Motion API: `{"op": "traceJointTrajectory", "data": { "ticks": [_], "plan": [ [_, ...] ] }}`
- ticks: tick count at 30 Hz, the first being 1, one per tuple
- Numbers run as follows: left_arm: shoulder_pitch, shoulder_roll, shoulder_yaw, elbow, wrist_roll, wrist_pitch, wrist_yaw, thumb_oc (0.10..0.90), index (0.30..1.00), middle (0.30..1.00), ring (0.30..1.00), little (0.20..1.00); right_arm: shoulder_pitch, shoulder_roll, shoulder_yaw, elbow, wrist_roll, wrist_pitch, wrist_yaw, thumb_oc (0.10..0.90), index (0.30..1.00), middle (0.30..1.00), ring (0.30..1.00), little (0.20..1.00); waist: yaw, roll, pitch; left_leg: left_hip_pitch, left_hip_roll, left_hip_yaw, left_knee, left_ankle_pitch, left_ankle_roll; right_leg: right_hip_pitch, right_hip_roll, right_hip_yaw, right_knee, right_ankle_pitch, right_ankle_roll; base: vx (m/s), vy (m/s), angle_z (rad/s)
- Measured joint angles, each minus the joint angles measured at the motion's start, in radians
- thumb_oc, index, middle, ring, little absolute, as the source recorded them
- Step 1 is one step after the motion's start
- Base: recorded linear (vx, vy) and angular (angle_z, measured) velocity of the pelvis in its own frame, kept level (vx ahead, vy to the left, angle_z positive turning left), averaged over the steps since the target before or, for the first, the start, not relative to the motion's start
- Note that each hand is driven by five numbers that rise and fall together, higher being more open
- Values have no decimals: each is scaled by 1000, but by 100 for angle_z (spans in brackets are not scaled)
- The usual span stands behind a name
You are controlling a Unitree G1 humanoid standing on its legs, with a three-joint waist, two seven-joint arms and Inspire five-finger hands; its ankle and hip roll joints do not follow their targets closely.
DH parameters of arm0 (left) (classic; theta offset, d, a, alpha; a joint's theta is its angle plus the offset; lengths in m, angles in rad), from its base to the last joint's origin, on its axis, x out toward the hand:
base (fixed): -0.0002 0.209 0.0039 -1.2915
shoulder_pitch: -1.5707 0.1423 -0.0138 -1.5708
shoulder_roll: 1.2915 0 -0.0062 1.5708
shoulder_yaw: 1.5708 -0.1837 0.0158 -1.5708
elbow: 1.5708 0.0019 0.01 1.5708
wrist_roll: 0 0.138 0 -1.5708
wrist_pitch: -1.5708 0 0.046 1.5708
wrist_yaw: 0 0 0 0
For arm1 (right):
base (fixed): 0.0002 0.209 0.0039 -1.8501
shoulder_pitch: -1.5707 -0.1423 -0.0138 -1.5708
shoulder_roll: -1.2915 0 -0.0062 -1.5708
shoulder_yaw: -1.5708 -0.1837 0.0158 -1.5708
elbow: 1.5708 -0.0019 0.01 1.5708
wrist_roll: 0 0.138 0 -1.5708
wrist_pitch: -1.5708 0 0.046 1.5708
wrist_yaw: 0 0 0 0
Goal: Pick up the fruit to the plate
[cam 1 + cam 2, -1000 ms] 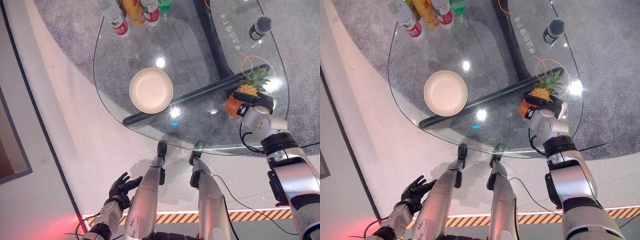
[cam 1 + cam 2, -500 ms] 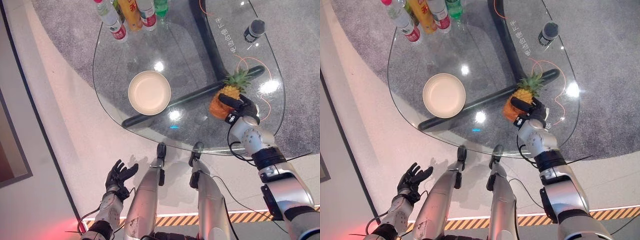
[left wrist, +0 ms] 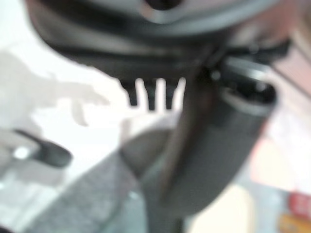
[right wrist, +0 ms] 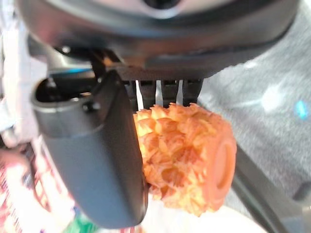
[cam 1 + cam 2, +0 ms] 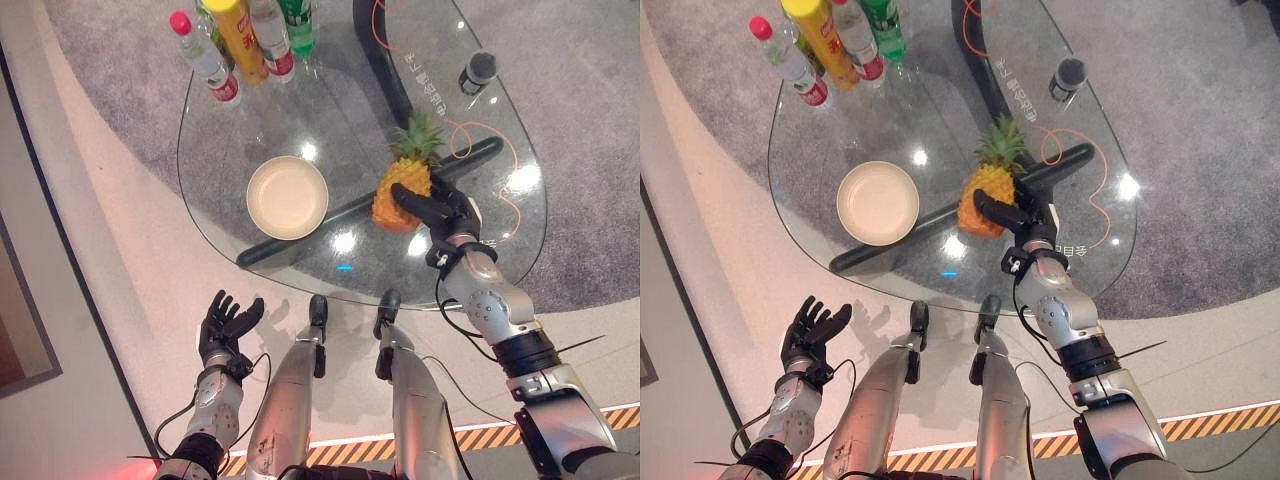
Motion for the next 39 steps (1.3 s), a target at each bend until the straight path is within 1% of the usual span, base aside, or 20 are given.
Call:
{"op": "traceJointTrajectory", "data": {
  "ticks": [4, 8, 11, 16, 17, 22, 26, 31, 33, 39],
  "plan": [
    [20, 14, 21, -159, 1, -17, 29, 800, 900, 900, 900, 900, 39, -4, 13, -27, -99, 0, 152, 100, 300, 300, 300, 200, 4, -7, 1, 17, 10, 10, -2, 0, 0, 16, -1, -3, 1, -5, -3, 5, -84, 1],
    [17, 41, 33, -241, 0, -15, 18, 800, 900, 900, 900, 900, 42, -19, 40, -34, -142, -2, 261, 100, 300, 300, 300, 200, 9, -9, 2, 26, 15, 10, -2, 2, -2, 23, 0, -7, 8, -9, -3, 6, -82, 1],
    [30, 69, 33, -325, -14, 17, -35, 800, 900, 900, 900, 900, 43, -52, 74, -44, -170, -22, 338, 100, 300, 300, 300, 200, 14, -10, 2, 43, 16, 7, -3, -1, -6, 34, -1, -11, 24, -23, -3, 8, -72, 5],
    [31, 128, 1, -510, -127, 120, -172, 800, 900, 900, 900, 900, 45, -91, 96, -118, -193, -64, 438, 100, 300, 300, 300, 200, 14, -10, 2, 47, 22, 7, -3, -1, -7, 39, -4, -30, 37, -37, -9, 1, -43, 9],
    [31, 135, -6, -528, -146, 130, -185, 800, 900, 900, 900, 900, 45, -95, 97, -127, -199, -68, 448, 100, 300, 300, 300, 200, 15, -10, 2, 47, 23, 8, -3, -1, -7, 39, -5, -31, 37, -39, -12, -9, -24, 8],
    [23, 182, -59, -637, -316, 255, -306, 800, 900, 900, 900, 900, 48, -108, 128, -174, -219, -107, 494, 100, 300, 300, 300, 200, 17, -9, 3, 47, 25, 7, -3, -5, -14, 32, -5, -35, 56, -53, -11, -2, -18, 2],
    [23, 200, -81, -664, -400, 309, -361, 800, 900, 900, 900, 900, 70, -126, 143, -188, -220, -125, 501, 100, 300, 300, 300, 200, 18, -9, 3, 47, 25, 5, -3, -8, -18, 26, -5, -35, 70, -62, -15, 0, 0, 0],
    [24, 216, -93, -666, -479, 351, -380, 800, 900, 900, 900, 900, 82, -146, 156, -189, -231, -142, 519, 100, 300, 300, 300, 200, 19, -9, 3, 47, 26, 4, -6, -9, -20, 23, -4, -35, 72, -67, -18, 0, 0, 0],
    [26, 216, -93, -666, -512, 356, -386, 800, 900, 900, 900, 900, 82, -152, 168, -206, -260, -142, 528, 100, 300, 300, 300, 200, 19, -9, 3, 47, 25, 4, -9, -9, -21, 22, -4, -35, 72, -68, -18, 0, 0, 0],
    [52, 233, -94, -666, -526, 356, -431, 800, 900, 900, 900, 900, 80, -202, 185, -272, -351, -128, 583, 100, 300, 300, 300, 200, 24, -8, 3, 48, 17, -7, -9, -9, -20, 19, -8, -39, 91, -77, -17, 6, 8, 4]
  ]
}}
